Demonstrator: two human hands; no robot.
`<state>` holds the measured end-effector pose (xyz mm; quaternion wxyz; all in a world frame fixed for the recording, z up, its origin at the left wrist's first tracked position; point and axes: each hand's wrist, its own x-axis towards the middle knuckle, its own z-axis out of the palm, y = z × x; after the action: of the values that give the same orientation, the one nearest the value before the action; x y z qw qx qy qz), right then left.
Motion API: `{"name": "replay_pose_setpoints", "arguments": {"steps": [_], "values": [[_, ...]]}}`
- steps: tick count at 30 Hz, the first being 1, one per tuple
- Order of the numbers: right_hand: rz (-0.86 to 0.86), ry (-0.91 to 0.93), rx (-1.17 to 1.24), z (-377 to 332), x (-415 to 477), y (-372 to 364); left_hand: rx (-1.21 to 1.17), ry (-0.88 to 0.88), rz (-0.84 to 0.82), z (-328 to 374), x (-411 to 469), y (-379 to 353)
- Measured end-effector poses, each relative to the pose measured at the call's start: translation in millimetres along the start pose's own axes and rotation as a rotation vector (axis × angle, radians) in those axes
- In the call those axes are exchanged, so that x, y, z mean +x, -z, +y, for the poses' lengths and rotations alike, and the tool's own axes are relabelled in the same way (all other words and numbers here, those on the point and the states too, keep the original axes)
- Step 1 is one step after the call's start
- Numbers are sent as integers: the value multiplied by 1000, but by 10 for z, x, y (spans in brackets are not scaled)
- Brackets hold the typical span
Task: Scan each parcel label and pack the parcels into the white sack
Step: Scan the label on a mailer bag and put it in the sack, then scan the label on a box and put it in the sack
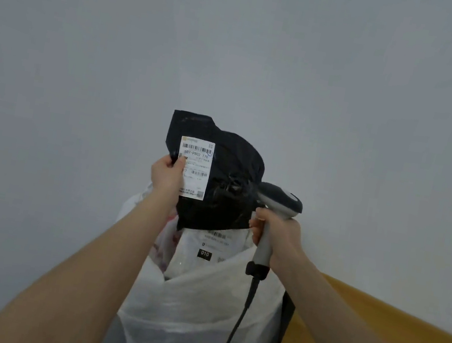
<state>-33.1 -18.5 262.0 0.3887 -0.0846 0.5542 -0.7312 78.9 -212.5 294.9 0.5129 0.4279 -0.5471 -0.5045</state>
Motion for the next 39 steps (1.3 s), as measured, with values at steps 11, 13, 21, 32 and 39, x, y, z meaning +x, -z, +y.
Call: {"name": "replay_pose_setpoints", "arguments": {"steps": [11,13,21,32,39], "values": [[175,-128,19,414,365,13,958,31,-205,-954,218,72],[210,-151,93,447,340,109,993,-213,-200,-813,183,-160],[251,-314,287,593,-37,962,921,-530,-704,-848,-833,-1378],[461,-390,174,580,-1533,3126,1043,-530,-1171,-1183,-3289,-2343],[777,-281,144,453,-2689,4635,963,-549,-1364,-1085,-5272,-2826]]}}
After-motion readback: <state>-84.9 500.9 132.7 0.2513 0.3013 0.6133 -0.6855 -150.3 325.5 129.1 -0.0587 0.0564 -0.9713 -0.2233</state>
